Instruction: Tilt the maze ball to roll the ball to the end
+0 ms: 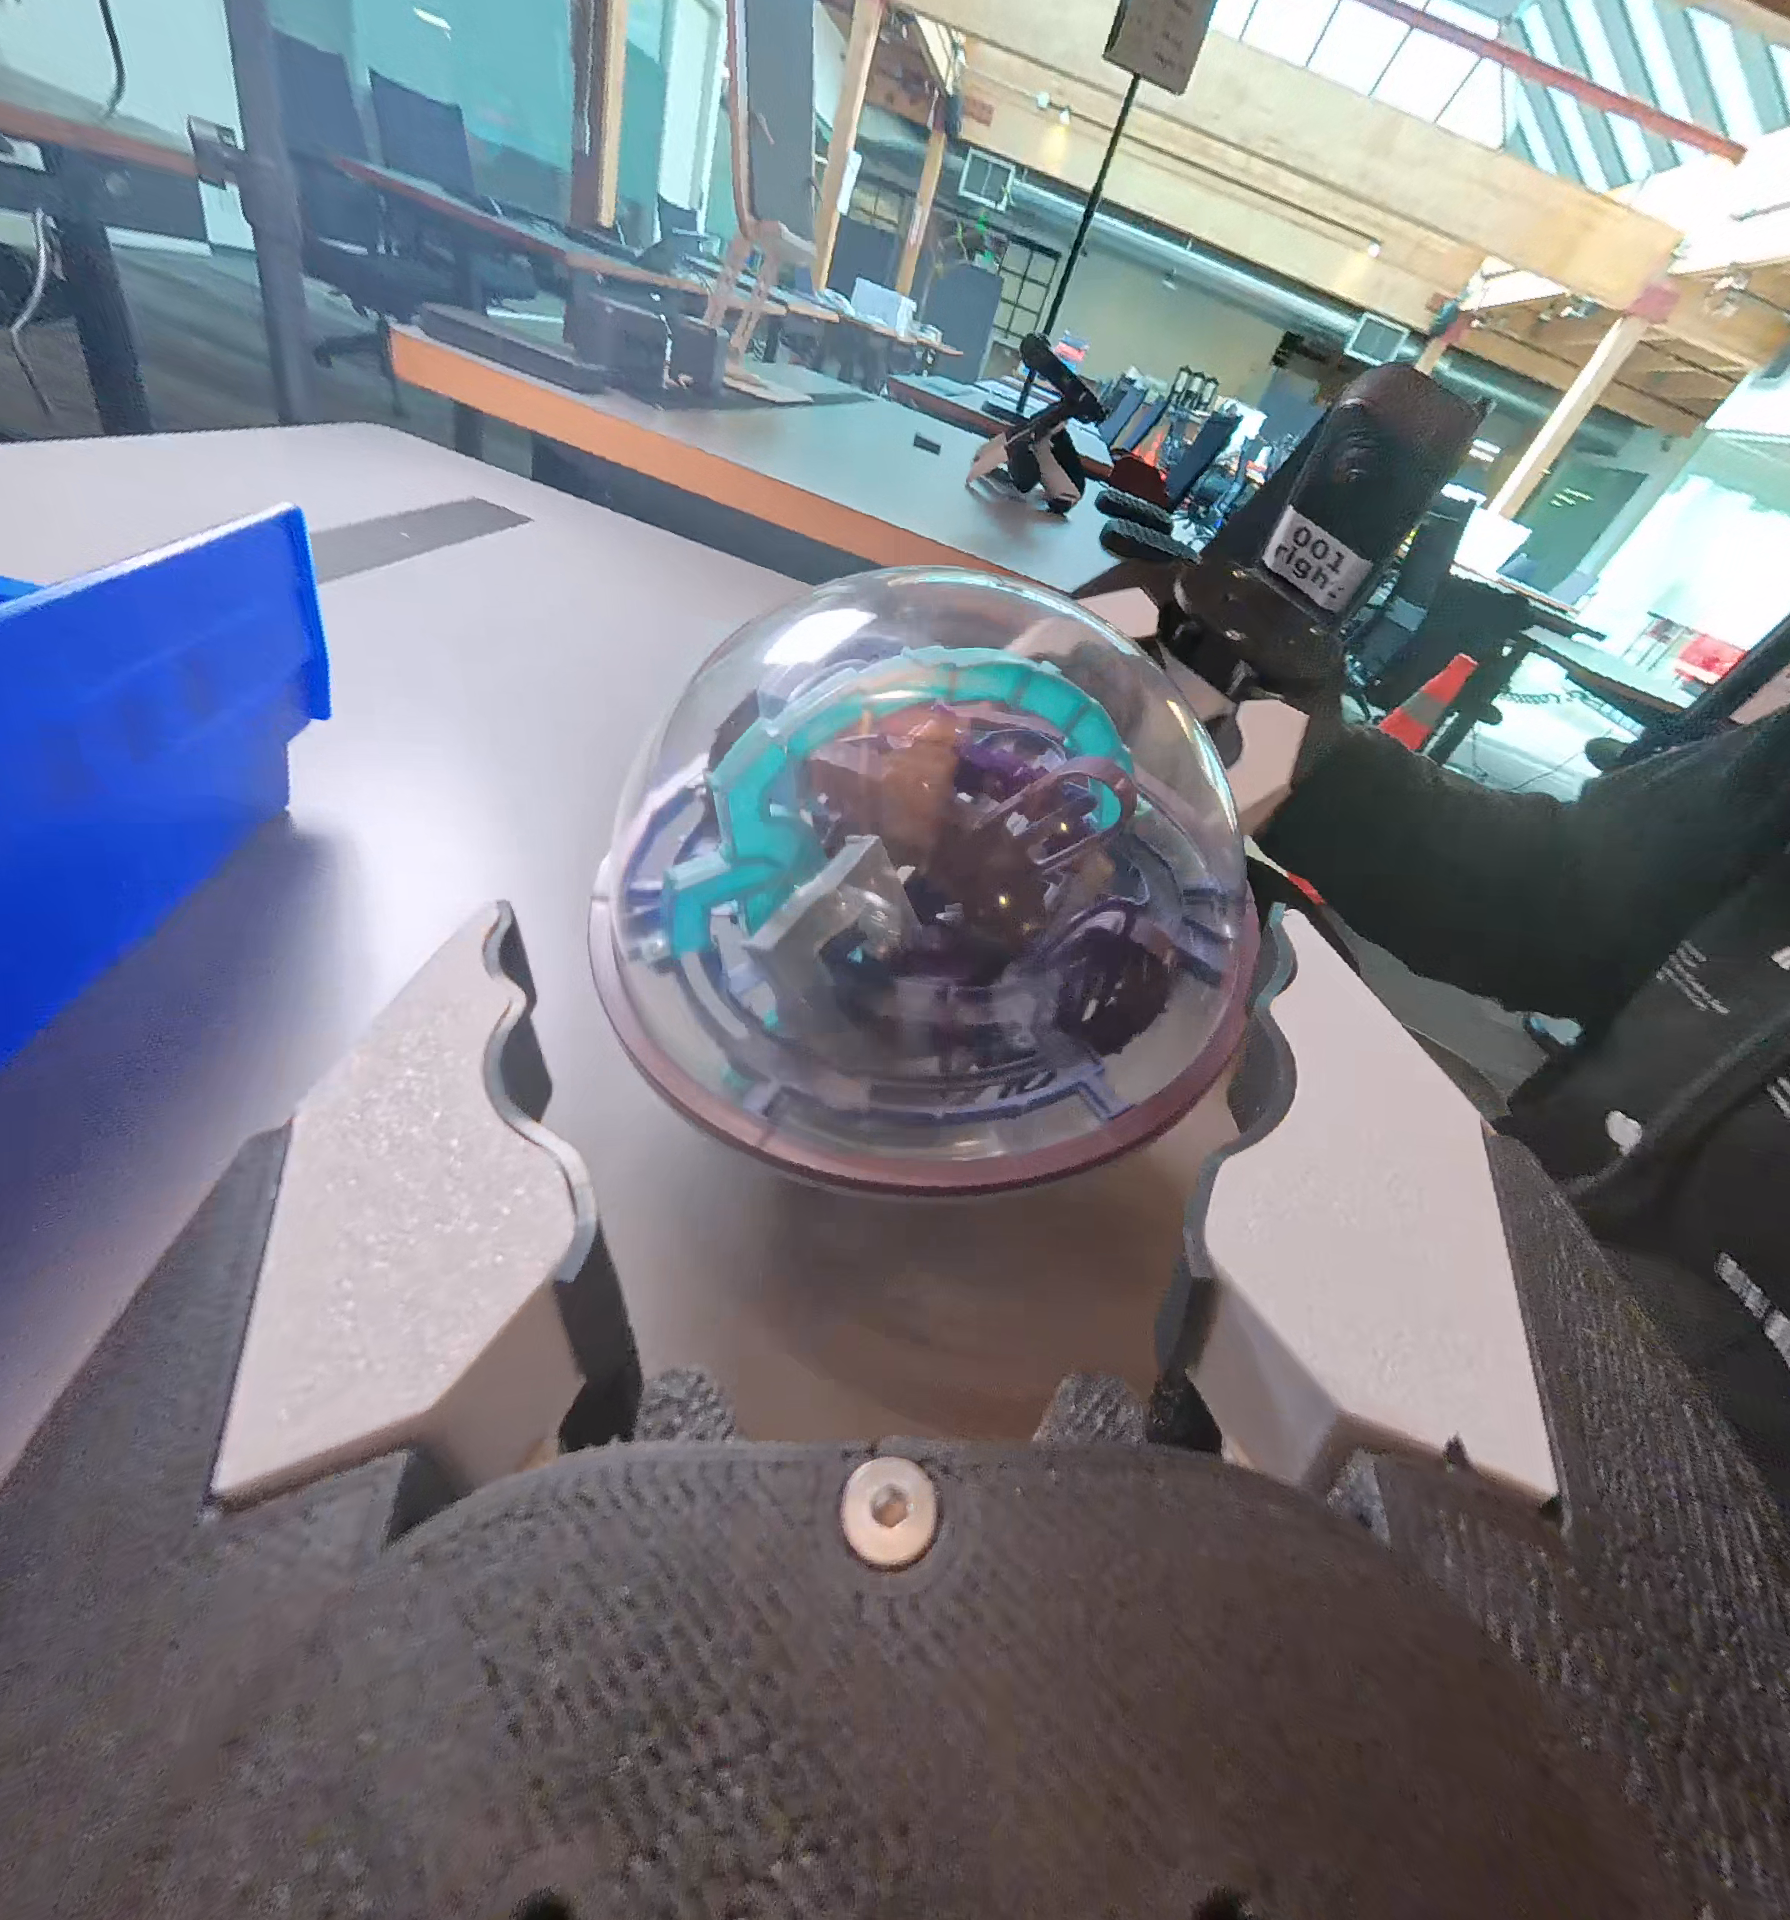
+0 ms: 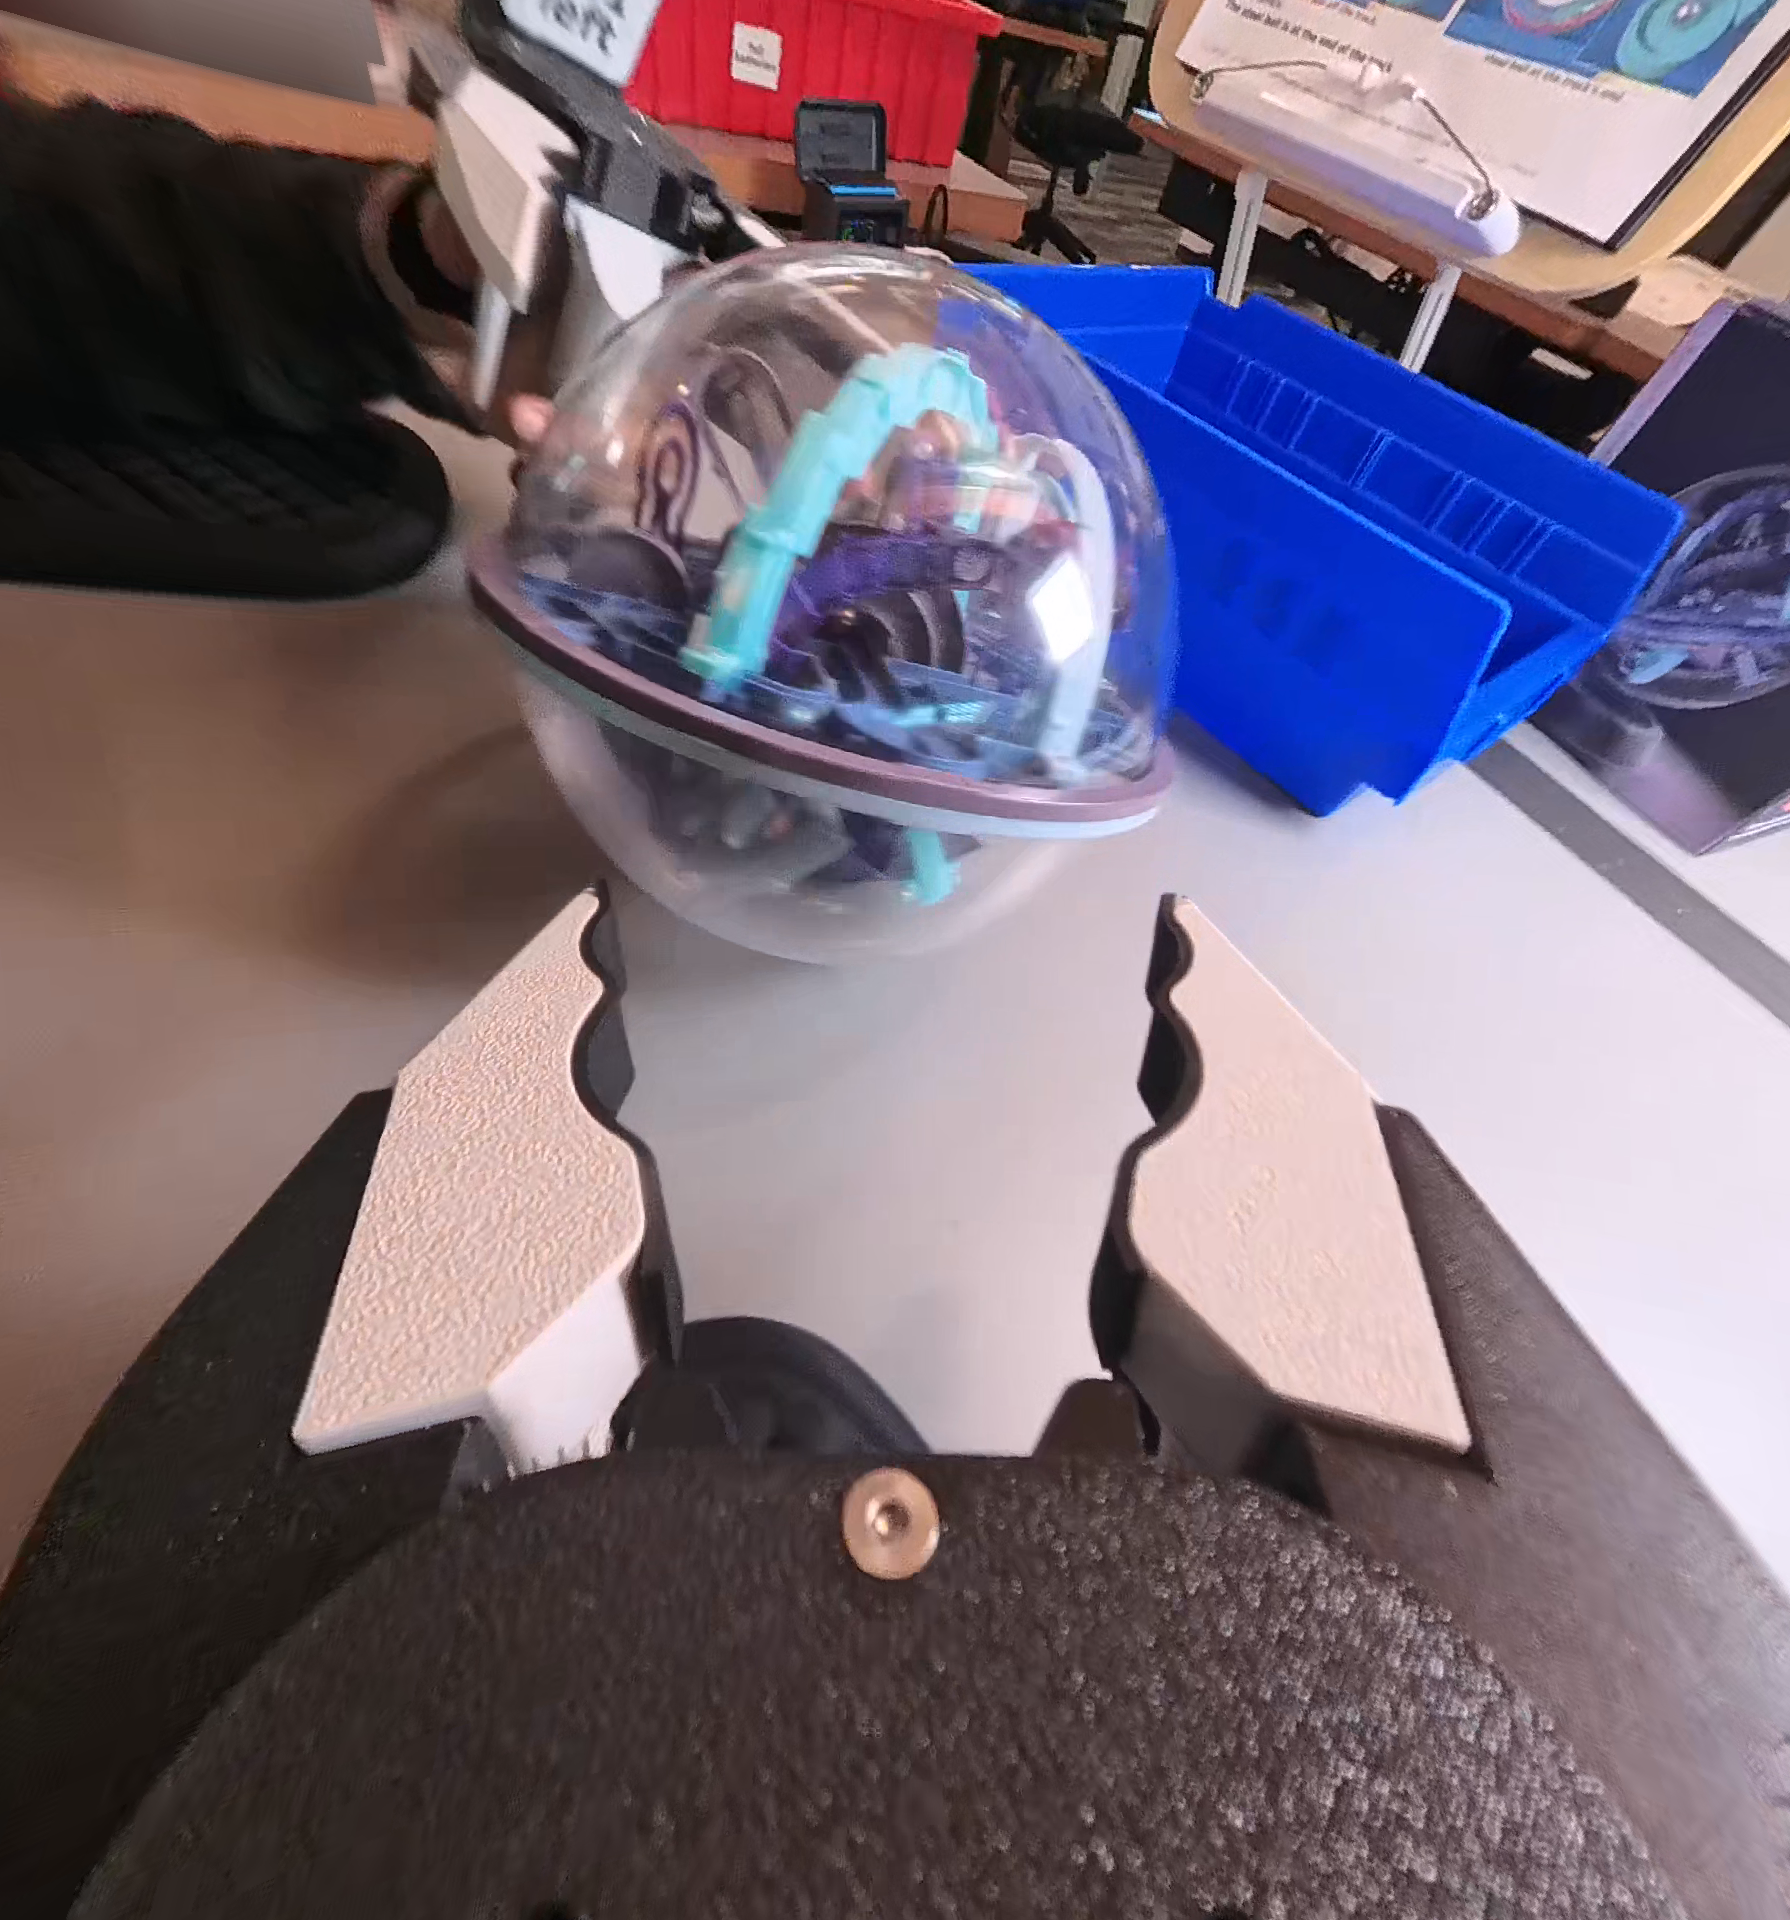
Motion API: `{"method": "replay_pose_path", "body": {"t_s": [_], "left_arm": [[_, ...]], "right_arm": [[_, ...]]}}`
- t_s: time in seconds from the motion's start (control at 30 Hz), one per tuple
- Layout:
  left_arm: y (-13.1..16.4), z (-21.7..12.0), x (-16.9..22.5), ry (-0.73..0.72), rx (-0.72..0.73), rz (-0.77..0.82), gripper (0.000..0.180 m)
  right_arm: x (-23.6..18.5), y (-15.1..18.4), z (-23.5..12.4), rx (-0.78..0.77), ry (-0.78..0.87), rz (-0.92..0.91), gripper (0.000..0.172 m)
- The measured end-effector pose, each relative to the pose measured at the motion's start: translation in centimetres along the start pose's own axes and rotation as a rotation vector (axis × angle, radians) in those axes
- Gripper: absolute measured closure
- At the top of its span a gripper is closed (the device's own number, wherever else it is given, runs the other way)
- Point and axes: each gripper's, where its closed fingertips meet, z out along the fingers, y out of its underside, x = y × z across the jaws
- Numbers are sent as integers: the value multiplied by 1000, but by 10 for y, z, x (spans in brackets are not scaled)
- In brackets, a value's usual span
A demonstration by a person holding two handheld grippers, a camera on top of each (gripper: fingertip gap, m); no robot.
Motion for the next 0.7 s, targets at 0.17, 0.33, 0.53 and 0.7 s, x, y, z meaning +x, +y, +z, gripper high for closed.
{"method": "replay_pose_path", "body": {"t_s": [0.17, 0.33, 0.53, 0.7], "left_arm": [[17, 19, 9, 12, -85, 77, 51], [28, 21, 6, -131, -124, 226, 60], [20, 13, 22, -81, -65, 272, 61], [15, 16, 7, -41, -19, 90, 43]], "right_arm": [[-15, -8, 9, 39, -22, 106, 68], [-12, -17, 13, 78, -20, 193, 66], [-6, -19, 8, 99, -64, 284, 67], [-1, -15, 10, 107, -108, 400, 62]]}}
